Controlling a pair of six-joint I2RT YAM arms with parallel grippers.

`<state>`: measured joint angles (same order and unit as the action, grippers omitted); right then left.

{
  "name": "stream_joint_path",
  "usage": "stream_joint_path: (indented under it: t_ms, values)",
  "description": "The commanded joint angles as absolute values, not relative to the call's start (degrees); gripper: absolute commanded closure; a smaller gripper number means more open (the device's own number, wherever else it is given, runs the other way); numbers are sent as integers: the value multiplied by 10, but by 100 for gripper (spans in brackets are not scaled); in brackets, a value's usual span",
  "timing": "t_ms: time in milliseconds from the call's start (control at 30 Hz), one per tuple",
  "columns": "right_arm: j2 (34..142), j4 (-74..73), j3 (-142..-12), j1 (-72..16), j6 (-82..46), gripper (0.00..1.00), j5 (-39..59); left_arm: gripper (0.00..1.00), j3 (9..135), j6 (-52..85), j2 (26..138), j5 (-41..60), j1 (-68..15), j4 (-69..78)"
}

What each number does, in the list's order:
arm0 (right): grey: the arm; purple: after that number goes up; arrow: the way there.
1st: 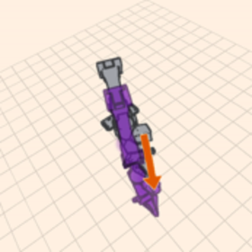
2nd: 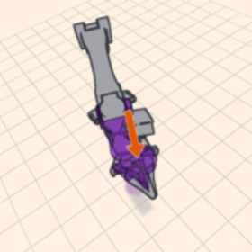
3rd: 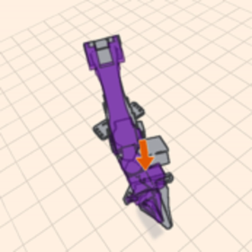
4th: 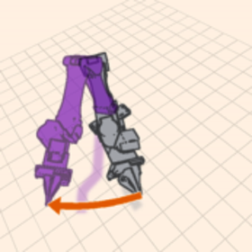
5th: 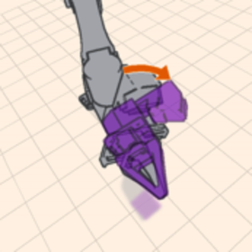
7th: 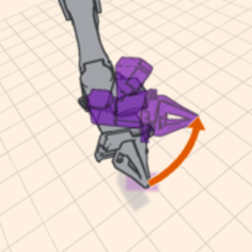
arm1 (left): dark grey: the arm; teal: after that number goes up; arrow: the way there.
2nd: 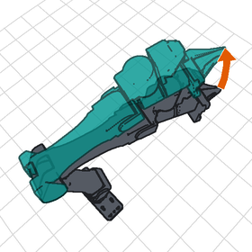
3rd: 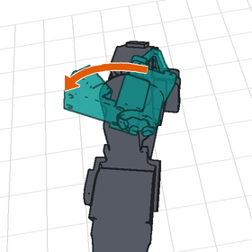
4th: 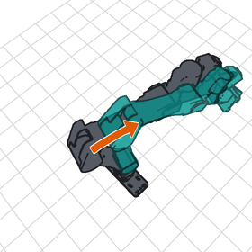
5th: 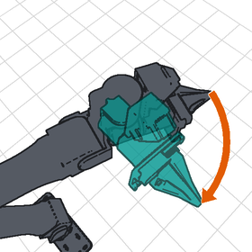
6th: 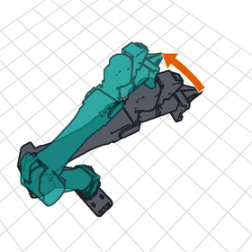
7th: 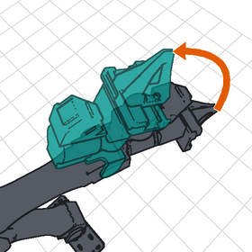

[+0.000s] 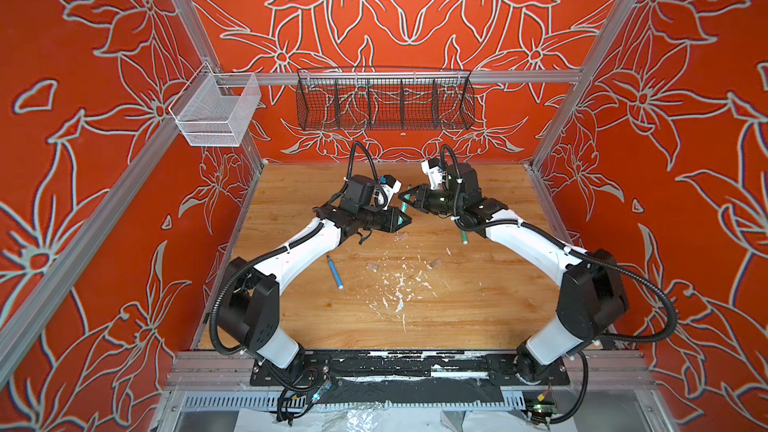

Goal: Insert the pens into the pen caps

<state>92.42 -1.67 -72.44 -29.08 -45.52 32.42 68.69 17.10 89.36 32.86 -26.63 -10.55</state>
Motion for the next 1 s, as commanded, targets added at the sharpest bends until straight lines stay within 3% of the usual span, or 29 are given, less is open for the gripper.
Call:
stream_joint_path:
  t_ms: [0,67,167,267,333,600,967]
  values:
    - [907,-35,-714,-297,-467,100,329,95,674,180,862,325,-265,-57]
    - [906,-35,-713,-297,-467,100,327,100,668,181,856,318,-265,-49]
    - [902,-36,-711,-296,-467,100,330,100,655,180,846,306,-264,-33]
    - [884,-16,-713,-297,-454,68,325,100,632,172,834,287,-264,-7]
    - [864,15,-720,-296,-433,63,311,100,615,159,824,271,-265,13]
    - [743,164,-691,-296,-336,57,164,100,541,108,780,230,-267,108]
    - [757,358,-641,-294,-277,56,9,100,553,19,753,175,-334,113]
